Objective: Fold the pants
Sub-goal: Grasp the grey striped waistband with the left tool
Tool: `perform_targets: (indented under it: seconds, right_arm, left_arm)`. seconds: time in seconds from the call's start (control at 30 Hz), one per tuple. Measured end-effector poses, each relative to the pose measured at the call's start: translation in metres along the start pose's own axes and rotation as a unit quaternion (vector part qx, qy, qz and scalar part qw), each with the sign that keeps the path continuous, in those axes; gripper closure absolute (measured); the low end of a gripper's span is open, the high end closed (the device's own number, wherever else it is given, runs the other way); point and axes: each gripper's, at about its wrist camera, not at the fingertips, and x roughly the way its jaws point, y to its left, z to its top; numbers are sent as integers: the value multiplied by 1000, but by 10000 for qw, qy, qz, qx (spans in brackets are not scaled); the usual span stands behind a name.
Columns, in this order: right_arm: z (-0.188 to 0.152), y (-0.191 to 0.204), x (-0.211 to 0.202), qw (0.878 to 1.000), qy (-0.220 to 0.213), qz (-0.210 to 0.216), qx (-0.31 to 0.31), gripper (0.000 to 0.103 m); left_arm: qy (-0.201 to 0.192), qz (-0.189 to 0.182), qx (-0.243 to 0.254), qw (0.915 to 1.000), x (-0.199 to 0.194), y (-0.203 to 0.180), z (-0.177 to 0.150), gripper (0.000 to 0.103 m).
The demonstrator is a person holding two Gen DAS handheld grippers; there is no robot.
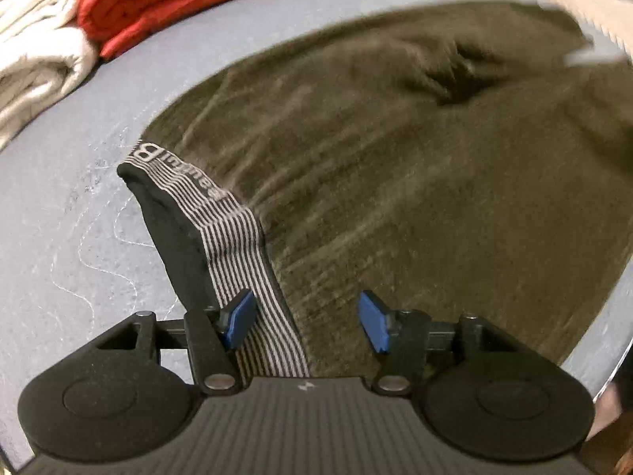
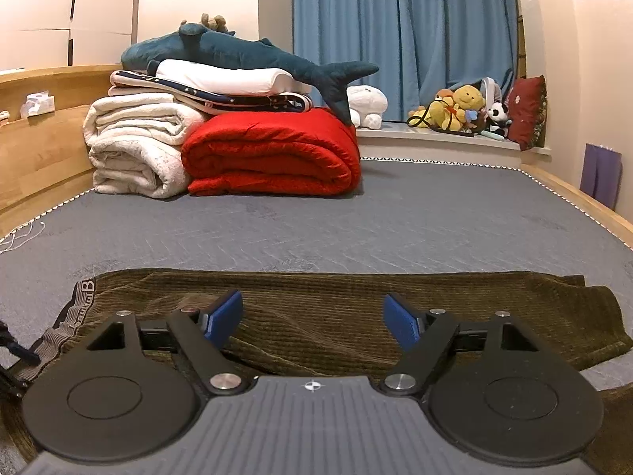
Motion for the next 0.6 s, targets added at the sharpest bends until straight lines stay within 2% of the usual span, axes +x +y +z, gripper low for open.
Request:
perform_targets:
  seconds: [0.17,0.6]
  right_arm:
    - [0,-3,2,10000,14,-4,50,21]
    - [1,-3,5,9999,-13,-19,169,21]
  left_arm:
    - [-435,-90,-260,9987,-15,6,7,38]
    - [-983,84,-368,9944,-22,4,21,38]
